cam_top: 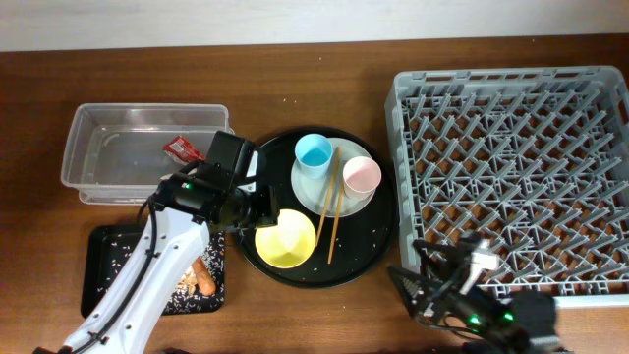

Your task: Sort waste into correct bins and load items into the dishwasher rack

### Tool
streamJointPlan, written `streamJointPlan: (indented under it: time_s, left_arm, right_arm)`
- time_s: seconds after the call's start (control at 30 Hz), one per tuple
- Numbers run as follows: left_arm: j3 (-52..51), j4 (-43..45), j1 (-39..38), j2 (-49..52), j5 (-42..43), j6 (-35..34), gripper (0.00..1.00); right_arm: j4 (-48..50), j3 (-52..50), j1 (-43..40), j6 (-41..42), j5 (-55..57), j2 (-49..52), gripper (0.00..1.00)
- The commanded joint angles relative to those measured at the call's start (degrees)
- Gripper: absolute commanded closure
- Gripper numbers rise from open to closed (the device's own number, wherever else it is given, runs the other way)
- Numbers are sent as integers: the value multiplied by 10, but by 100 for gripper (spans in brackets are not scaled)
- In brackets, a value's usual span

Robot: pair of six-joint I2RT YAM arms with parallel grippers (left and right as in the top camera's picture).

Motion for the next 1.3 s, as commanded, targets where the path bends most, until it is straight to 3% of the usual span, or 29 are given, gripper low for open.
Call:
streamJointPlan:
  time_s: [0.0,0.03,0.13,0.23,0.4,0.53,0.67,0.73,0.77,1.1,1.17,1.27]
  left_arm:
    - [4,1,3,3,8,10,50]
    - [4,5,3,3,8,9,50]
    - [4,10,3,3,8,9,49]
    - [11,44,3,3,25,-3,49]
    - [40,165,3,11,32,-13,50]
    - [53,281,4,91,32,-49,51]
    - [160,256,4,198,31,-49,52]
    - [180,258,4,234,31,-49,58]
    - [180,254,4,249,28,-49,66]
    - [180,207,-5,308,21,-48,68]
    - [180,207,-12,321,21,-48,74]
    - [183,207,-10,322,21,-49,96]
  right_arm:
    - [-178,245,2,-92,167,100,2]
    - [-299,371,3,-146,257,183,2]
    - [-514,591,3,-221,384,352,2]
    - [-626,730,3,-237,380,503,2]
    - [-657,738,3,-237,350,648,2]
    - [-681,738,3,-237,350,730,2]
    - [-681,739,3,-238,350,745,2]
    - [-681,738,3,-238,352,745,2]
    - [-682,738,2,-238,352,745,2]
    - [-683,738,3,-238,352,745,2]
    - [-685,738,3,-238,352,745,2]
    - [-686,738,3,-238,352,745,2]
